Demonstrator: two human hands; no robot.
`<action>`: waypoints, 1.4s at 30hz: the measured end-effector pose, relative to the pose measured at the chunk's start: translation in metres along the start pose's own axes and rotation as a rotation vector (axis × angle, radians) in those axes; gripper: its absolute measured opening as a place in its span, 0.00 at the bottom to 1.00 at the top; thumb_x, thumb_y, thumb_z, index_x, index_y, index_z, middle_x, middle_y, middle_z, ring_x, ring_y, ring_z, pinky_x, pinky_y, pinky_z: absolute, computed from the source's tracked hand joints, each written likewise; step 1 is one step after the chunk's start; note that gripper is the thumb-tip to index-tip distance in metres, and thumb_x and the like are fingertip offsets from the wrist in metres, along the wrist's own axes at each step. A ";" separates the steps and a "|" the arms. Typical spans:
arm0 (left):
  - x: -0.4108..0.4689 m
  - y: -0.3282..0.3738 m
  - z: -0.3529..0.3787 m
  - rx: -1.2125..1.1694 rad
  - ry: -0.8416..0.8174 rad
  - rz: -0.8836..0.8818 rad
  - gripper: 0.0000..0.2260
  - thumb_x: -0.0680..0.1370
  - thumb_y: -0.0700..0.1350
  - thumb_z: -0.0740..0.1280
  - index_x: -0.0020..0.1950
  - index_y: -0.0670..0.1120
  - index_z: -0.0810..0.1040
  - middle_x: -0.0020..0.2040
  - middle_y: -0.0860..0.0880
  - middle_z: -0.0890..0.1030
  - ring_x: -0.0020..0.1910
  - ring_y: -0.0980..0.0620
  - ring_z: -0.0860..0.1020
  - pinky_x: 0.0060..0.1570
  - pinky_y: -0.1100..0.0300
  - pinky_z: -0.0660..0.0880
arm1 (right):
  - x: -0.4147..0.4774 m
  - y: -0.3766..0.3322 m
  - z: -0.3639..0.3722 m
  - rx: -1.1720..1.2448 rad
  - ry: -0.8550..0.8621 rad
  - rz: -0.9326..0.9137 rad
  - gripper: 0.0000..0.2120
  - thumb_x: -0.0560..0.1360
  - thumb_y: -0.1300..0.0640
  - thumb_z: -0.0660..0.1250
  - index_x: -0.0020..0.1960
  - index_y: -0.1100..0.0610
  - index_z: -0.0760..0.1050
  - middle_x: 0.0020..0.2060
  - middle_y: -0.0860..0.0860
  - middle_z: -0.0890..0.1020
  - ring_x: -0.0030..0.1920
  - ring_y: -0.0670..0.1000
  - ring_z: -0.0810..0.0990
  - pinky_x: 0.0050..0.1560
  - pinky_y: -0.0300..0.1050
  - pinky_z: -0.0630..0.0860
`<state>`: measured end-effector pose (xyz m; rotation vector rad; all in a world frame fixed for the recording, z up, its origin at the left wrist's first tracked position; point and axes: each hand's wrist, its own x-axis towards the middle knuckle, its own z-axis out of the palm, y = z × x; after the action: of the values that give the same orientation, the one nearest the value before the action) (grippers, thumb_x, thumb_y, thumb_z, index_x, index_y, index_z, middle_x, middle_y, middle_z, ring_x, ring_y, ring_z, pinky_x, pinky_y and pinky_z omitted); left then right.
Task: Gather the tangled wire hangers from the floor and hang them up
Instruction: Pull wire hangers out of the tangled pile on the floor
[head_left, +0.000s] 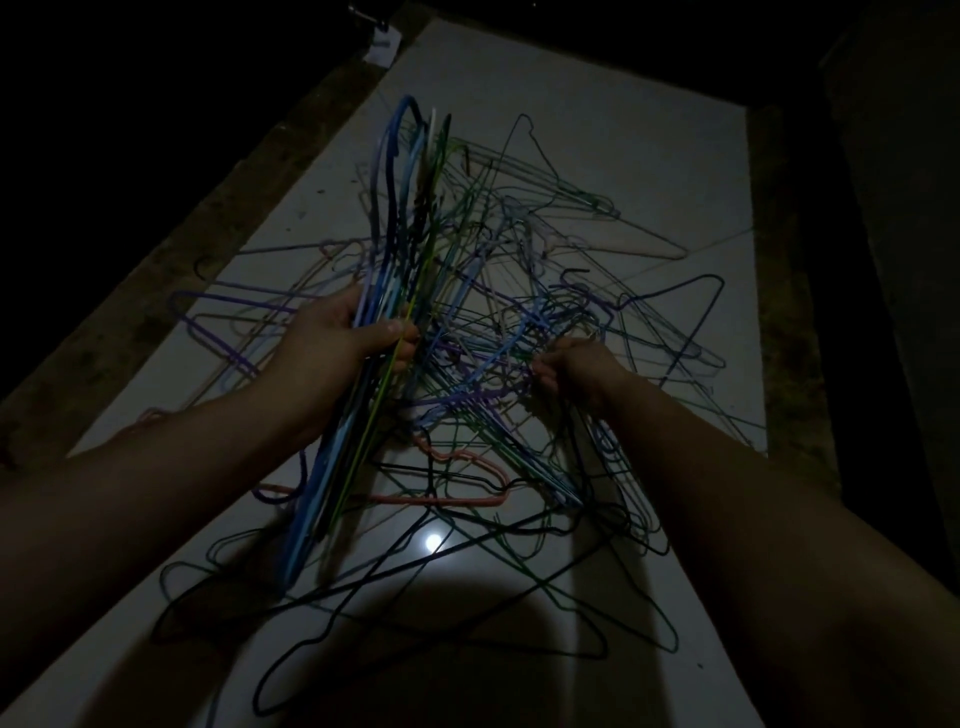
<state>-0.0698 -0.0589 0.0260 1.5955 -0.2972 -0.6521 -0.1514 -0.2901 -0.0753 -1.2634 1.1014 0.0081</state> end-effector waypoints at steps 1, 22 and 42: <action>0.000 -0.001 0.000 -0.004 0.002 -0.001 0.09 0.78 0.34 0.62 0.44 0.48 0.76 0.37 0.50 0.81 0.31 0.58 0.80 0.34 0.66 0.78 | -0.001 0.001 0.001 0.120 -0.020 0.029 0.15 0.79 0.71 0.56 0.64 0.63 0.68 0.42 0.56 0.76 0.34 0.47 0.75 0.27 0.35 0.75; 0.001 -0.016 -0.018 -0.004 0.029 -0.058 0.11 0.77 0.33 0.62 0.46 0.49 0.77 0.38 0.46 0.81 0.33 0.54 0.79 0.35 0.63 0.78 | 0.020 0.007 0.023 0.361 0.136 -0.022 0.04 0.78 0.64 0.62 0.50 0.60 0.76 0.24 0.50 0.75 0.21 0.44 0.69 0.20 0.33 0.64; 0.006 0.012 -0.013 -0.035 0.026 0.044 0.06 0.77 0.34 0.62 0.46 0.42 0.77 0.31 0.51 0.81 0.28 0.56 0.79 0.28 0.66 0.75 | -0.041 -0.008 0.027 0.467 0.018 -0.299 0.19 0.79 0.73 0.49 0.34 0.56 0.60 0.30 0.52 0.66 0.23 0.46 0.66 0.21 0.35 0.64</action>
<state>-0.0553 -0.0539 0.0364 1.5589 -0.2994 -0.5994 -0.1509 -0.2505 -0.0454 -0.9917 0.8546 -0.4615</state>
